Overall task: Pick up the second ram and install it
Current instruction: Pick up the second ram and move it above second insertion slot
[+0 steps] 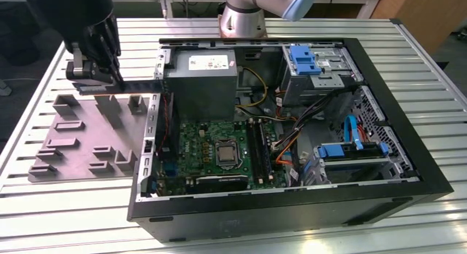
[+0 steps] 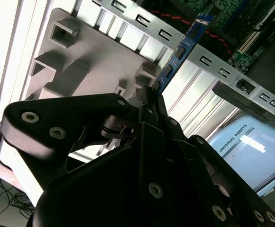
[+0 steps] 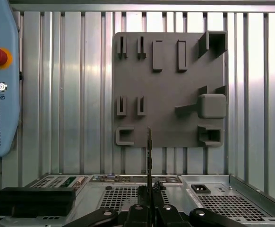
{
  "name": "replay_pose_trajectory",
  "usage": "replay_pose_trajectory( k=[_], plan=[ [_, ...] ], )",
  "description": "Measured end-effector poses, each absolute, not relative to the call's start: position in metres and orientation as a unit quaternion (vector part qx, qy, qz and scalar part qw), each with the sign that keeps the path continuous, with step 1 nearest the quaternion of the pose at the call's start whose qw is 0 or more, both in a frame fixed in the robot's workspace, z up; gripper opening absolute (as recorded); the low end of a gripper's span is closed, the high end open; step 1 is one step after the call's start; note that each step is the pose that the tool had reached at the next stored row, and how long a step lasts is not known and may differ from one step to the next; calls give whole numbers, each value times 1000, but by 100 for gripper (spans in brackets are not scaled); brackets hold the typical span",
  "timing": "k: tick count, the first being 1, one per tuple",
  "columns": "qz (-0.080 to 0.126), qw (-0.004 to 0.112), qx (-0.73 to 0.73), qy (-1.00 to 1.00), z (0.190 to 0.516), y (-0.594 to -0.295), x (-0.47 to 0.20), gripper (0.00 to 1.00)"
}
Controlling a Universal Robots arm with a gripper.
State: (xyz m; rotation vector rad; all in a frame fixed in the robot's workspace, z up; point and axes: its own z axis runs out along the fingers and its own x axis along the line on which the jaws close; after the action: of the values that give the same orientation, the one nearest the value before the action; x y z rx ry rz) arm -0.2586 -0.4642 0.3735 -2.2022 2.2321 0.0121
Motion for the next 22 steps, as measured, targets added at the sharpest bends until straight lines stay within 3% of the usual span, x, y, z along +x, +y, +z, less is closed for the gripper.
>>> replay_pose_trajectory(
  k=[22],
  plan=[
    [4,3,-702,712,373,-464,-239,14]
  ],
)
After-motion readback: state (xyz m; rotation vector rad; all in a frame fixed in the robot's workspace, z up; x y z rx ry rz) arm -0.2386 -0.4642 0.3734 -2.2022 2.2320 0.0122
